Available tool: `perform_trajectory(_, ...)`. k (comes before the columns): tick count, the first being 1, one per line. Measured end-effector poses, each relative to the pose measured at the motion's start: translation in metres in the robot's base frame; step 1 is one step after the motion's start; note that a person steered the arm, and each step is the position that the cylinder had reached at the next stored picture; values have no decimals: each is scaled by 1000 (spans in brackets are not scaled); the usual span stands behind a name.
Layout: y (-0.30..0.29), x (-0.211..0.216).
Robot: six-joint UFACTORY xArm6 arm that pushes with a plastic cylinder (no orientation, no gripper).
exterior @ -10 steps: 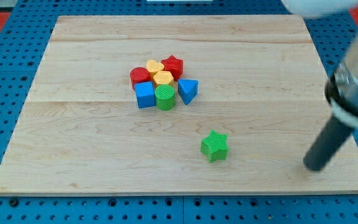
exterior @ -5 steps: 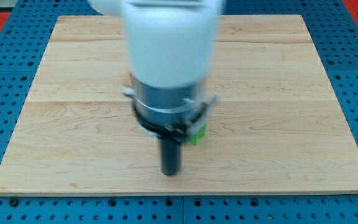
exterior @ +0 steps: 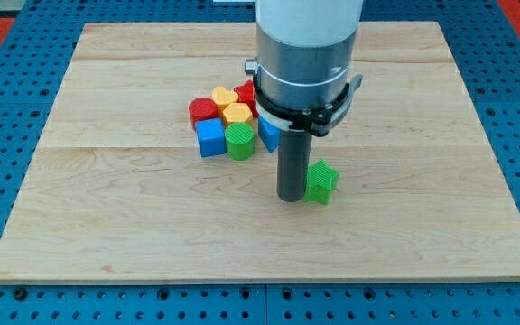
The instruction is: Push the green star into the group of blocks
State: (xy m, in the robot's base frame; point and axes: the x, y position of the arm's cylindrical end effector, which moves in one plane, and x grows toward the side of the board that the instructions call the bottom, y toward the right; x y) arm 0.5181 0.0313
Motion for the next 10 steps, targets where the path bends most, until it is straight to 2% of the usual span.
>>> perform_trajectory(2,6,0)
perform_trajectory(5,61,6)
perform_trajectory(6,77,-13)
perform_trajectory(7,93,-74)
perform_trajectory(8,118,-102)
perform_trajectory(9,151,-122)
perform_trajectory(10,137,-131)
